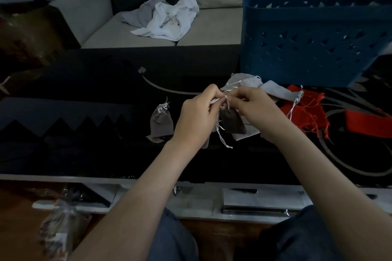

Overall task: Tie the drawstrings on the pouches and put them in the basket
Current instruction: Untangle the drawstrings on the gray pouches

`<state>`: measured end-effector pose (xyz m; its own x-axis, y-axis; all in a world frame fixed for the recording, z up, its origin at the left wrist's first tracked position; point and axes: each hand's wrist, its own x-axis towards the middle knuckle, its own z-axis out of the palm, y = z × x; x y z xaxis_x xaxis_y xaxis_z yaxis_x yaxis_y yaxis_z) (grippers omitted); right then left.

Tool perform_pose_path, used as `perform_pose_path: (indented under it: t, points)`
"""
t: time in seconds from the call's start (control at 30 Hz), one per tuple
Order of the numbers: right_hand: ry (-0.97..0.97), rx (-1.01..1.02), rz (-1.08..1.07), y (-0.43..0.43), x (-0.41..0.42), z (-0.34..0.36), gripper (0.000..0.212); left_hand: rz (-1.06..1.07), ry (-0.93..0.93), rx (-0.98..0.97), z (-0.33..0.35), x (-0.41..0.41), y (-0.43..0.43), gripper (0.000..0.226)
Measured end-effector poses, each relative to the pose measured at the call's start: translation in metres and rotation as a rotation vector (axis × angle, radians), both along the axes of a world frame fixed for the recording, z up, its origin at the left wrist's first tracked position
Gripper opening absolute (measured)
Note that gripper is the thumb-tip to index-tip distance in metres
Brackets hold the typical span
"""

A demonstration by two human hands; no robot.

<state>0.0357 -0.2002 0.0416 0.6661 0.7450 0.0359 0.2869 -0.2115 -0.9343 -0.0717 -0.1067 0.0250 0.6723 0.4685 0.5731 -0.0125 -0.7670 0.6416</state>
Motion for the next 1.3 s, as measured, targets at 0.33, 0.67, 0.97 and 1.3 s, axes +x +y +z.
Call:
perform_pose_path:
  t: [0.33,0.67,0.97,1.3]
  points:
    - [0.074,0.138,-0.068,-0.001,0.004,0.003,0.015,0.065,0.140,-0.115,0.001,-0.003,0.005,0.014]
    - [0.883,0.780,-0.276,-0.001,0.013,0.012,0.031,0.073,0.283,-0.010,-0.002,-0.003,0.011,0.029]
    - [0.921,0.817,-0.152,-0.007,0.014,0.011,0.025,0.112,0.252,-0.084,0.004,-0.012,0.020,0.037]
    - [0.042,0.183,0.182,-0.009,0.003,0.010,0.019,-0.149,0.138,-0.598,0.023,-0.021,0.026,0.039]
